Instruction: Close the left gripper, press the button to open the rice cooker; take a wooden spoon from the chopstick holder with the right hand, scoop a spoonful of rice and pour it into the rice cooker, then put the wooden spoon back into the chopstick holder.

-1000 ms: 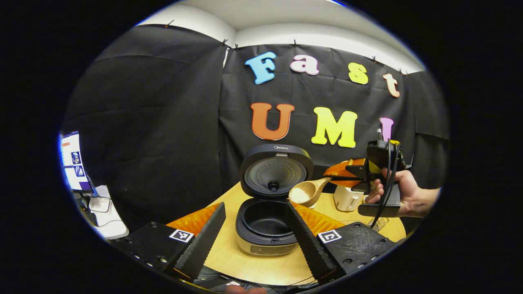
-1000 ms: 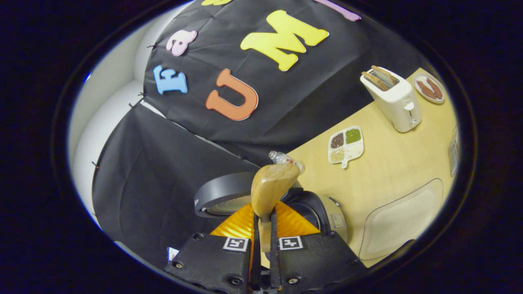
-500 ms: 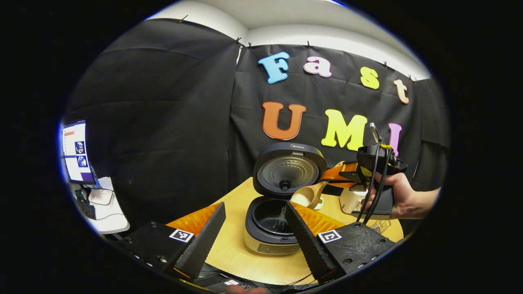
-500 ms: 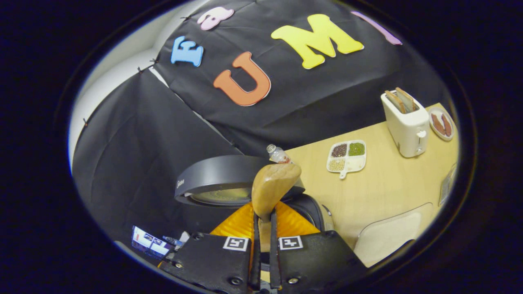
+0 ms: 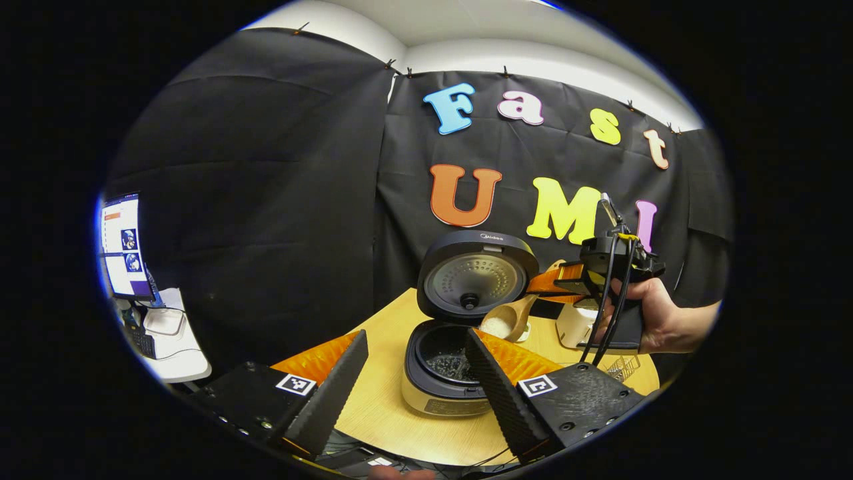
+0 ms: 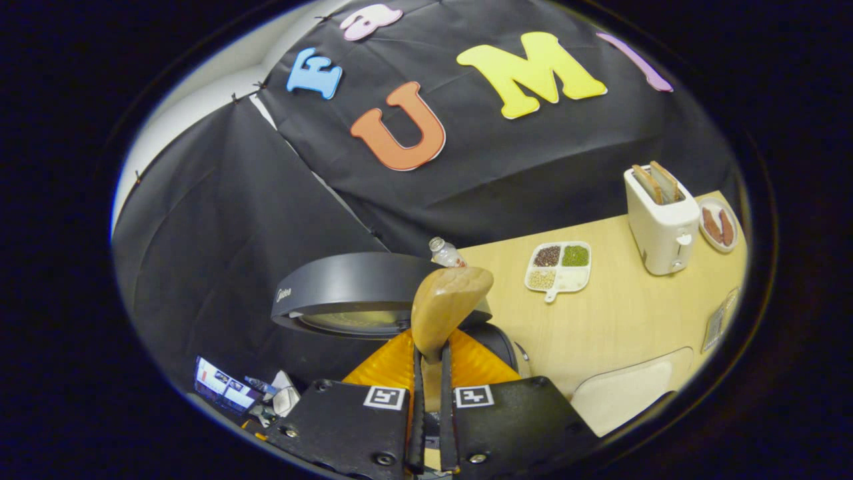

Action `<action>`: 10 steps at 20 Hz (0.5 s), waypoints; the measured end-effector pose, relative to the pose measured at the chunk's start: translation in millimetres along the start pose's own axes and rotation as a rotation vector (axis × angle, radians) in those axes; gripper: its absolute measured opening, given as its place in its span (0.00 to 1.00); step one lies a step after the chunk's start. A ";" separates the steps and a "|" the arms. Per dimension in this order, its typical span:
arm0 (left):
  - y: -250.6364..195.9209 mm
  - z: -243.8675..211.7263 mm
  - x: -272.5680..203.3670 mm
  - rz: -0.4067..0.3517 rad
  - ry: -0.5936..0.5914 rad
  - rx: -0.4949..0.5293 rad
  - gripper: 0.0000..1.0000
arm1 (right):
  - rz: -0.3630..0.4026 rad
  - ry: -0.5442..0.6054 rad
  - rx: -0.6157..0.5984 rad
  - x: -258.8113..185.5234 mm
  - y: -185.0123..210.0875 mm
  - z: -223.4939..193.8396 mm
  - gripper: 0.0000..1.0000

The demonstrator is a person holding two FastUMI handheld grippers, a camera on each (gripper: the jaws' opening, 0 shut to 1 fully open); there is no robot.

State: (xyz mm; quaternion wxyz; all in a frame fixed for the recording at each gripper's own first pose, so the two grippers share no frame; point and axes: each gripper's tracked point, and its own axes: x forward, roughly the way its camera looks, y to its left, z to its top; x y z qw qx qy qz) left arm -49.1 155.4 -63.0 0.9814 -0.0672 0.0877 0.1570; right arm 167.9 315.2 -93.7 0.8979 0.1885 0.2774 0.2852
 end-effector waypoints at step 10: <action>4.1 -2.8 2.4 0.002 0.004 -0.001 0.95 | -0.028 -0.018 -0.142 -1.0 6.7 0.4 0.14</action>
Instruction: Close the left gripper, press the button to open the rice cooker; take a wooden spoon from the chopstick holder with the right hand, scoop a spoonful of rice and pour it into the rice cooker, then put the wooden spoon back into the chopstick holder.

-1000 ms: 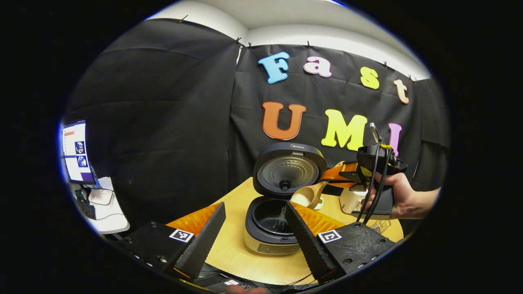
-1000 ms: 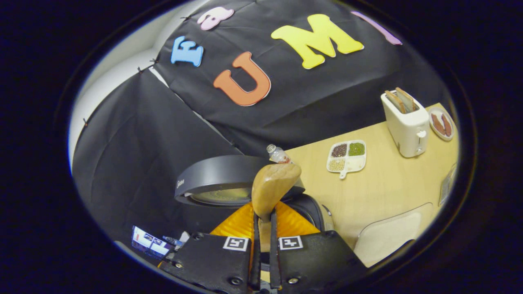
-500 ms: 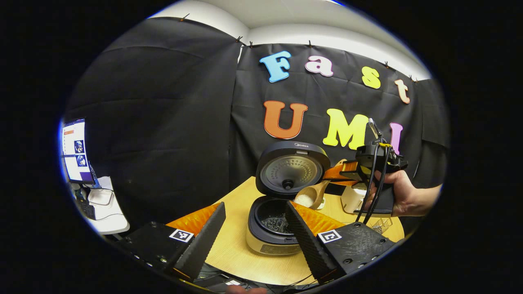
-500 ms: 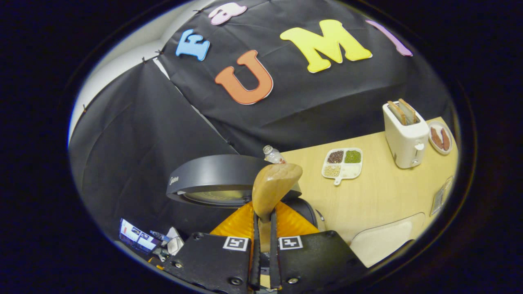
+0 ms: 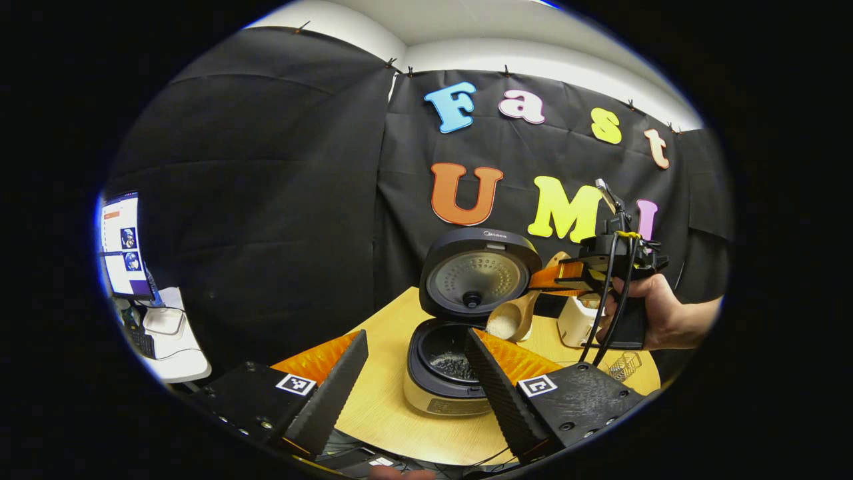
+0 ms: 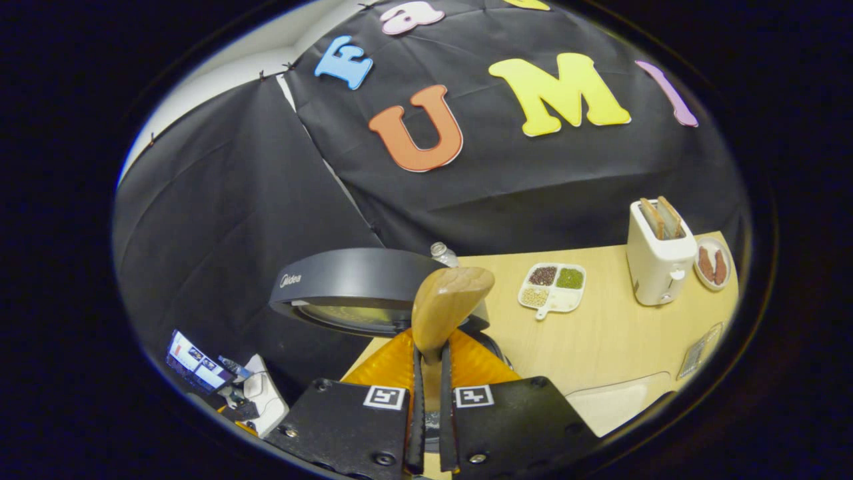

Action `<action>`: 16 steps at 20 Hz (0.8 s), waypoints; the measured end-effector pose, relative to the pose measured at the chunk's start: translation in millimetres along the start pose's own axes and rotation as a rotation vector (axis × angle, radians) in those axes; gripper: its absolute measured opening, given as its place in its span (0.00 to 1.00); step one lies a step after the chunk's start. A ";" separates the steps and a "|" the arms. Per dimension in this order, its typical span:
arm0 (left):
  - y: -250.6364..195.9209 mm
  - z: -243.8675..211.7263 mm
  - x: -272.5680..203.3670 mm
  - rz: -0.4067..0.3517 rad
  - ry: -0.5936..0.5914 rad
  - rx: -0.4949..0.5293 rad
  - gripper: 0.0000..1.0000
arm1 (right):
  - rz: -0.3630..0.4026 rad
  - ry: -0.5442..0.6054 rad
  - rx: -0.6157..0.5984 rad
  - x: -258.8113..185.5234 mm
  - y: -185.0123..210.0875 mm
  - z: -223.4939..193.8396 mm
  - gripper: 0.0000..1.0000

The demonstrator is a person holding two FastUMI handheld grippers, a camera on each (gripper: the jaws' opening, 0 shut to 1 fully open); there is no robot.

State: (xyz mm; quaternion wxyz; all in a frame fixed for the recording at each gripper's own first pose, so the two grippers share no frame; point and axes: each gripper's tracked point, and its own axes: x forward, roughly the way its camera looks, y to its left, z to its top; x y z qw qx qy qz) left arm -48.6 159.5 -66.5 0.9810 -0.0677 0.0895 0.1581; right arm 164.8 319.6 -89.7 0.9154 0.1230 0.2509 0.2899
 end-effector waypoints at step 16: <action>3.1 -0.2 -6.5 0.003 -0.004 -0.002 0.95 | -0.052 -0.016 -0.223 2.3 19.1 9.2 0.14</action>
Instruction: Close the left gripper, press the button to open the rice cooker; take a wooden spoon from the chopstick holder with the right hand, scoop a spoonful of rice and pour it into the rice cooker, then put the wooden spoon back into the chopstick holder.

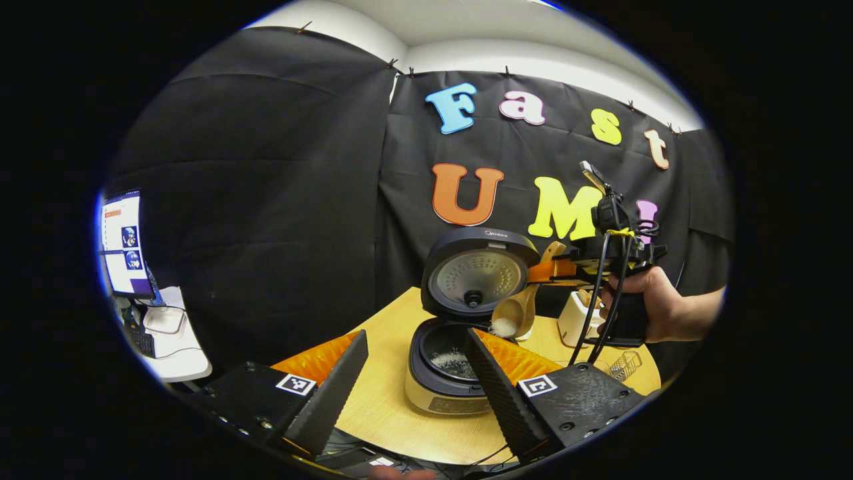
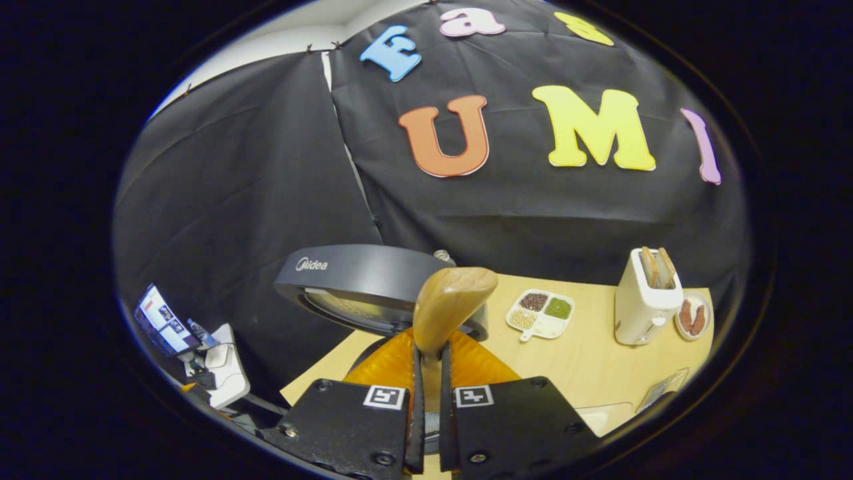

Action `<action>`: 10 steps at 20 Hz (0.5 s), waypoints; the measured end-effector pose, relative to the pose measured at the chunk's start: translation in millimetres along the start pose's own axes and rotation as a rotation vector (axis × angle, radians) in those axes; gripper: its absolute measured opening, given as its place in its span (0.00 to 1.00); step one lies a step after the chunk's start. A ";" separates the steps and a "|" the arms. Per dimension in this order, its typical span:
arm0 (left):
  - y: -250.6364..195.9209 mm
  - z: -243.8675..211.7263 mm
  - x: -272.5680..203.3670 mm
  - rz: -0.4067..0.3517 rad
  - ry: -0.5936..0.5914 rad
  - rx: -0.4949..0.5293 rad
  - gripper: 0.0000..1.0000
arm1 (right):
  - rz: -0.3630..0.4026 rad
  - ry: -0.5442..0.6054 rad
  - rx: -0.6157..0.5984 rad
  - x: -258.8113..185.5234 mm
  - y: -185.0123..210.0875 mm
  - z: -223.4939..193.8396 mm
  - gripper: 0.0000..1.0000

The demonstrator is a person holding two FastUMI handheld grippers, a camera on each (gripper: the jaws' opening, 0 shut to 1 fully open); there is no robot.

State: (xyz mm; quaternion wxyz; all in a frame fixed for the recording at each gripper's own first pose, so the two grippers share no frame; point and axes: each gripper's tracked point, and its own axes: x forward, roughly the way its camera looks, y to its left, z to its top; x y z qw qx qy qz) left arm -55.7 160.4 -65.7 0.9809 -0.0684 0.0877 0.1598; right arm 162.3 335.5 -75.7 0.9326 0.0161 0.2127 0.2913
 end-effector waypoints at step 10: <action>1.3 -0.5 -0.2 -0.007 0.001 -0.009 0.95 | -0.018 -0.053 -0.244 -5.7 22.7 14.0 0.14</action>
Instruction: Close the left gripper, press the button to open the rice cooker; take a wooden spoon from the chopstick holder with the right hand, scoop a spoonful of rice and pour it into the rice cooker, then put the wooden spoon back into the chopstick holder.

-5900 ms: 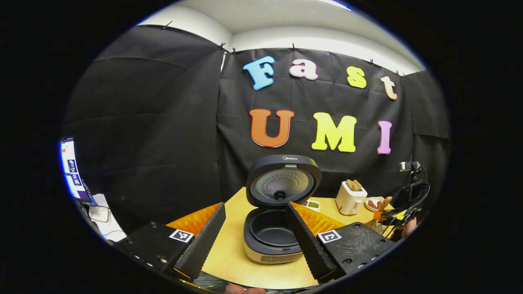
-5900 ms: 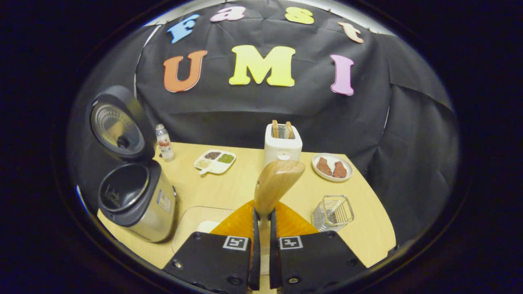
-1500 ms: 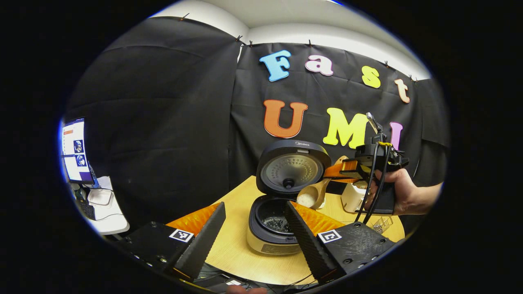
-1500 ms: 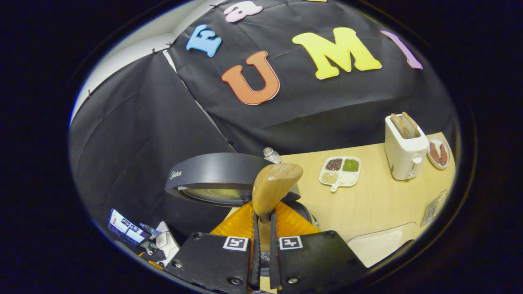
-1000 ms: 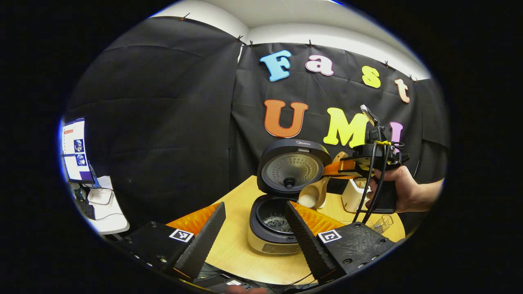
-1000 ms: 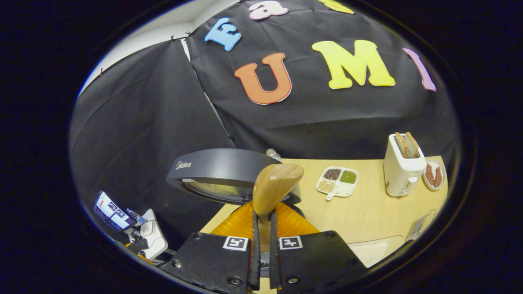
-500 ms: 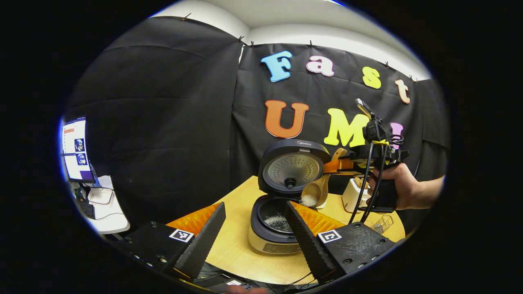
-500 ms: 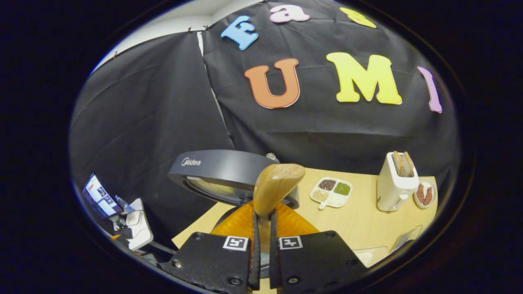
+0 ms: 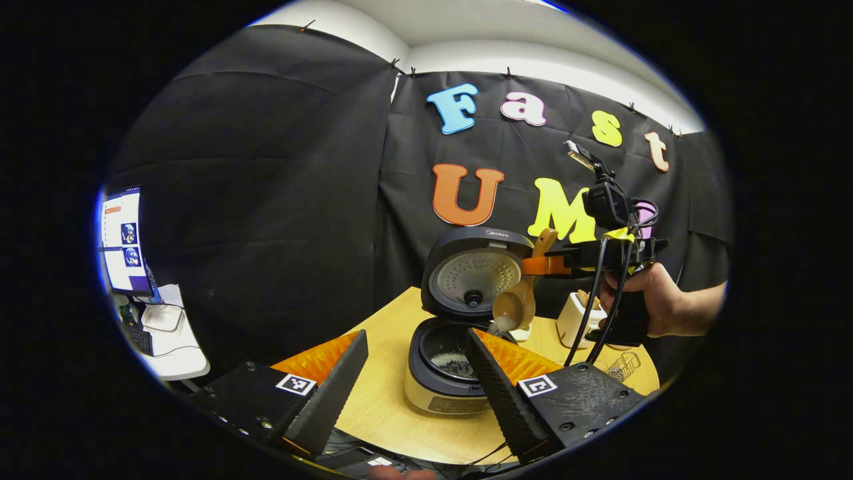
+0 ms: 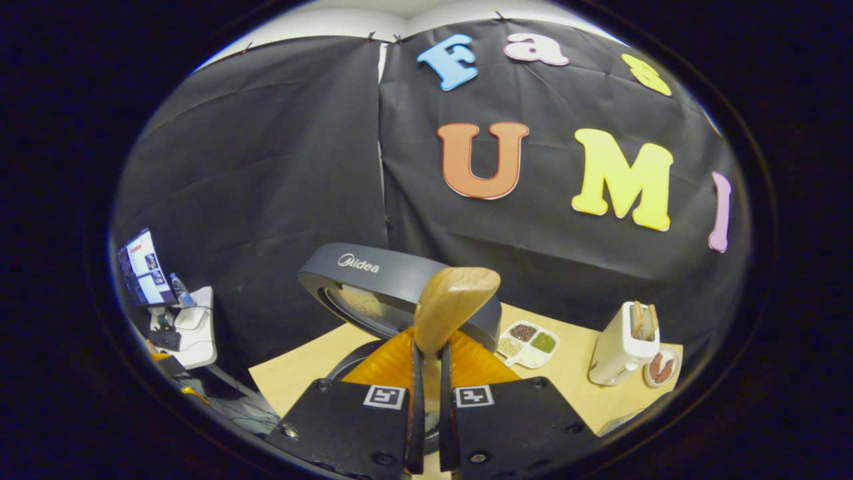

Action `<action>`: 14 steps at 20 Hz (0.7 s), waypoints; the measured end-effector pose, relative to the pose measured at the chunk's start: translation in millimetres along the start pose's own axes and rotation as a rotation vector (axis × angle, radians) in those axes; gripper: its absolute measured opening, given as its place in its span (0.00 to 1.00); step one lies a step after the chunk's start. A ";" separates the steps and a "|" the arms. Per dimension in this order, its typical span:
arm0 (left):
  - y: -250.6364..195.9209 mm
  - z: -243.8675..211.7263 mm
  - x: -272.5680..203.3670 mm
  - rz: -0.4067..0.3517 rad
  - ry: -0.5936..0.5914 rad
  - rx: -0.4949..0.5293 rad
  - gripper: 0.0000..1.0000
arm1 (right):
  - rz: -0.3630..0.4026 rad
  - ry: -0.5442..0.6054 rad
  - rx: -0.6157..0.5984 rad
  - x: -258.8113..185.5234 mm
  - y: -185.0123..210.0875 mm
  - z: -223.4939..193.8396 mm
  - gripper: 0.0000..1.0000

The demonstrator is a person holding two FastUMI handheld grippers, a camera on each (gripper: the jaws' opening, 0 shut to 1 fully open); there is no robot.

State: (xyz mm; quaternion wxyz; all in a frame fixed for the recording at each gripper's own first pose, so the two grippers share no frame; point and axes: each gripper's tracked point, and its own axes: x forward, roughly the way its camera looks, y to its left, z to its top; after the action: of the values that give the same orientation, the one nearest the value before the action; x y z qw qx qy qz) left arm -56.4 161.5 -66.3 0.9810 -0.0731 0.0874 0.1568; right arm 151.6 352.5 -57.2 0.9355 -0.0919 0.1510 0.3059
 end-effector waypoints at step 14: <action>-4.0 0.1 -5.4 -0.028 0.007 0.018 0.95 | 0.003 -0.108 -0.243 -17.1 27.9 21.8 0.14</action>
State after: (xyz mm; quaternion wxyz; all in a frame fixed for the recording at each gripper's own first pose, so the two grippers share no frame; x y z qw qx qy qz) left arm -60.1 156.2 -64.7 0.9835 -0.0659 0.0913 0.1418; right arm 126.6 371.2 -33.2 0.9238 -0.1876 0.0625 0.3279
